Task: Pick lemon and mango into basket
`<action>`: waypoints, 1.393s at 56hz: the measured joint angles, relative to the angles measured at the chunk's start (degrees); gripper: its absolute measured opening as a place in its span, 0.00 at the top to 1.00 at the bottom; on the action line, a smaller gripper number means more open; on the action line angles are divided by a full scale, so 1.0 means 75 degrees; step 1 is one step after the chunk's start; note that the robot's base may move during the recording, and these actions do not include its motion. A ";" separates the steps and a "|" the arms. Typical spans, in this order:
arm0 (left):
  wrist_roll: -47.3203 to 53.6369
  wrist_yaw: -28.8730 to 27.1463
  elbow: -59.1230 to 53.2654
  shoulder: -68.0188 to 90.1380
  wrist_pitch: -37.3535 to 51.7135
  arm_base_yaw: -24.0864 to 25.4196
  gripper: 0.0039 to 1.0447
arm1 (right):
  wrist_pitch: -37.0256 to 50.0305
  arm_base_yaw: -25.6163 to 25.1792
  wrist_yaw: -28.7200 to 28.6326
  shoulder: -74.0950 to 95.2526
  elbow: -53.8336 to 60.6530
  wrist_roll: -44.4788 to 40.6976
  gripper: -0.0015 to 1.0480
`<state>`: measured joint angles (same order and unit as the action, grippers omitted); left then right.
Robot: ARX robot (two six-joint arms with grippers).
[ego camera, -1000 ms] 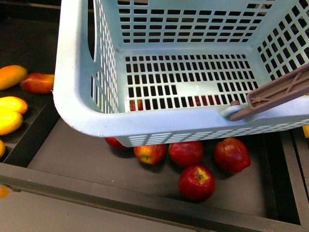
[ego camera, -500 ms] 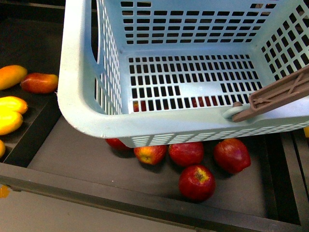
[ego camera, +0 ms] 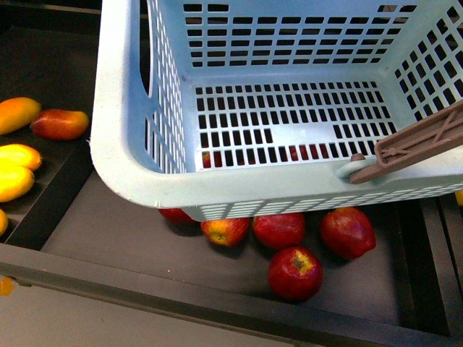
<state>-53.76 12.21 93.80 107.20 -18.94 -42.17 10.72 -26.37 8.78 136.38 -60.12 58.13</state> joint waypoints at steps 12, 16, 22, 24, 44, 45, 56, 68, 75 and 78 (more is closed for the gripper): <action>-0.0003 0.0003 0.0000 0.0000 0.0000 0.0000 0.96 | -0.0026 -0.0254 -0.0009 0.0399 -0.0370 0.0213 0.08; 0.0000 -0.0003 0.0003 0.0000 0.0000 0.0000 0.96 | -0.0015 -0.0388 -0.0041 0.0428 -0.0379 0.0251 0.08; 0.0000 -0.0003 0.0003 0.0000 0.0000 0.0000 0.96 | 0.0015 -0.0519 -0.0047 0.0463 -0.0391 0.0254 0.08; 0.0000 0.0000 0.0003 0.0000 0.0000 0.0000 0.96 | 0.0015 -0.0583 -0.0044 0.0495 -0.0408 0.0251 0.08; 0.0000 0.0003 0.0000 0.0000 0.0000 0.0000 0.96 | -0.0233 -0.0679 -0.0044 0.0901 -0.0662 -0.0050 0.30; 0.0000 0.0003 0.0000 0.0000 0.0000 0.0000 0.96 | -0.0236 -0.0670 -0.0035 0.0901 -0.0662 -0.0070 0.33; 0.0012 -0.0015 0.0003 0.0000 0.0000 0.0000 0.96 | 0.0603 -0.0638 0.0455 -0.0020 0.0017 -0.1851 0.50; 0.0000 0.0006 0.0003 0.0000 0.0000 -0.0003 0.96 | 0.0880 -0.0691 -0.0717 -0.2868 0.1472 -0.4980 0.51; 0.0000 -0.0003 0.0003 0.0000 0.0000 0.0003 0.96 | 0.0449 -0.0743 -0.1629 -0.4476 0.2101 -0.6167 0.51; 0.0009 -0.0015 0.0000 0.0000 0.0000 0.0000 0.96 | 0.0178 -0.0766 -0.1958 -0.5129 0.2261 -0.6525 0.51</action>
<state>-53.69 12.10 93.80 107.20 -18.94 -42.17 12.05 -32.12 -5.91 97.91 -43.16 9.19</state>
